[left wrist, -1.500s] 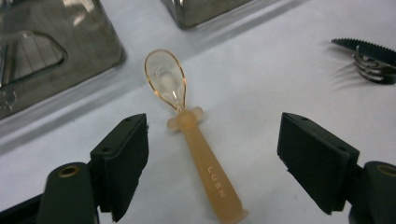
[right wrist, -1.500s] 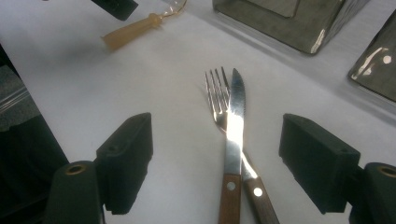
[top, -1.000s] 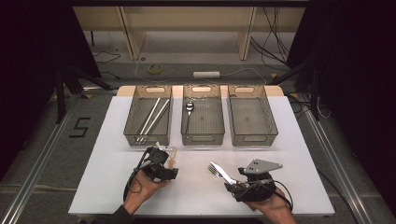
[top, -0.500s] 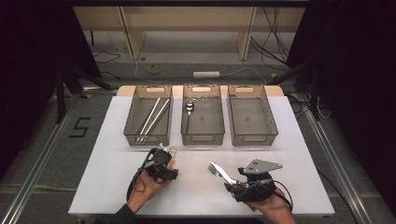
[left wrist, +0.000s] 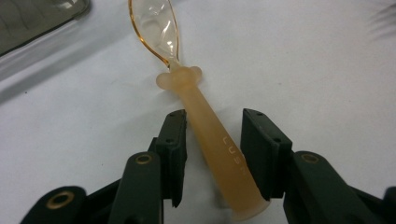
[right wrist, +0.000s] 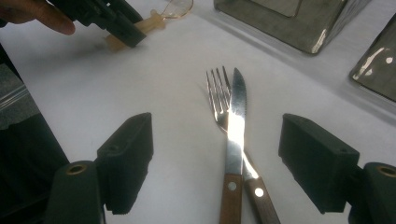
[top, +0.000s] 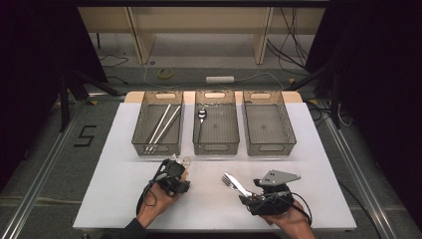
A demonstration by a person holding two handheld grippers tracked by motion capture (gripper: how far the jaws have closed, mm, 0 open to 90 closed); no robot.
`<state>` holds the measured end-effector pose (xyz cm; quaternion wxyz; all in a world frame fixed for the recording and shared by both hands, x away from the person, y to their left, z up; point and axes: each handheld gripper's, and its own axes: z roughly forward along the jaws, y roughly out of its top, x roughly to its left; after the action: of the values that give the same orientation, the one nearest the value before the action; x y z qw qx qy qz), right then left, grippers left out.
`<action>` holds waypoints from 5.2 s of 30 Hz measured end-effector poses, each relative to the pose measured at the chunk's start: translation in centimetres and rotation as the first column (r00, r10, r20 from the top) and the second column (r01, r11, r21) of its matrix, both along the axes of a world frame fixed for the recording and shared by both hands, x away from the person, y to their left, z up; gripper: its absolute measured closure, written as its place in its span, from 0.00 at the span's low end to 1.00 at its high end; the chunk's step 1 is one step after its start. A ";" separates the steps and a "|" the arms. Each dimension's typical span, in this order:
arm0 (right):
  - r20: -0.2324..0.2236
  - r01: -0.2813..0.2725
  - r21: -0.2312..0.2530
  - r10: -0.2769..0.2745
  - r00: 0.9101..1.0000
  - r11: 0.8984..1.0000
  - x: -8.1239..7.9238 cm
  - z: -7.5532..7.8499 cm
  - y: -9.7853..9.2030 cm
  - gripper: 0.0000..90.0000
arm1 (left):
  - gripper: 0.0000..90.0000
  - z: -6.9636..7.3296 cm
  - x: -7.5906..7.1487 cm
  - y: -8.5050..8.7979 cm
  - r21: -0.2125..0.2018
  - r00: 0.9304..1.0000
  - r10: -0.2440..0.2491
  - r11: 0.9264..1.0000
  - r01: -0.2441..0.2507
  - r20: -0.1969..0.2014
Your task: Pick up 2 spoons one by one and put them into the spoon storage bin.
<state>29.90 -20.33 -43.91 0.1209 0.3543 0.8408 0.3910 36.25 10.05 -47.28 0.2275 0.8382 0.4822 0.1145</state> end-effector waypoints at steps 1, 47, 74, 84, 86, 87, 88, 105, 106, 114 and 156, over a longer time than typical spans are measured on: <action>0.000 0.000 0.000 0.000 1.000 1.000 0.0 0.0 0.0 0.30 | 0.69 0.0 0.0 0.0 -0.001 1.000 0.000 1.000 0.000 0.000; 0.000 0.009 0.008 -0.009 1.000 1.000 0.1 0.0 -0.2 0.30 | 0.84 3.5 -0.1 1.4 -0.164 0.994 -0.053 0.984 0.069 0.100; -0.001 0.017 0.014 -0.017 1.000 1.000 0.1 0.1 -0.2 0.30 | 0.84 8.1 1.9 -0.4 -0.243 0.969 -0.116 0.955 0.169 0.220; 0.004 0.015 0.017 -0.015 1.000 1.000 0.1 0.1 -0.3 0.30 | 0.84 8.7 3.6 -1.2 -0.258 0.965 -0.114 0.950 0.175 0.235; 0.005 0.016 0.018 -0.016 1.000 1.000 0.1 0.1 -0.4 0.30 | 0.84 8.8 4.1 -1.3 -0.264 0.966 -0.110 0.949 0.172 0.234; 0.005 0.017 0.018 -0.017 1.000 1.000 0.1 0.1 -0.3 0.30 | 0.84 8.9 4.3 -1.4 -0.270 0.966 -0.105 0.948 0.169 0.234; 0.006 0.016 0.018 -0.016 1.000 1.000 0.1 0.1 -0.3 0.30 | 0.84 8.9 4.5 -1.5 -0.272 0.966 -0.103 0.947 0.169 0.238; 0.002 0.022 0.024 -0.022 1.000 0.999 0.1 0.1 -0.5 0.29 | 0.84 9.7 8.8 -3.4 -0.274 0.968 -0.064 0.952 0.132 0.244; 0.001 0.023 0.024 -0.023 1.000 0.999 0.1 0.1 -0.5 0.29 | 0.84 9.7 9.0 -3.5 -0.275 0.967 -0.063 0.952 0.132 0.246; 0.005 0.020 0.024 -0.020 1.000 1.000 0.1 0.1 -0.5 0.29 | 0.83 9.8 10.8 -3.9 -0.294 0.969 -0.031 0.950 0.104 0.244; 0.004 0.016 0.024 -0.016 1.000 1.000 0.1 0.0 -0.6 0.29 | 0.83 7.0 15.8 -4.3 -0.300 0.980 0.123 0.951 -0.071 0.158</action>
<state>30.01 -20.91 -43.89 0.1216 0.3618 0.8330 0.4006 52.03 5.74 -40.25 0.3846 0.7573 0.5126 0.1260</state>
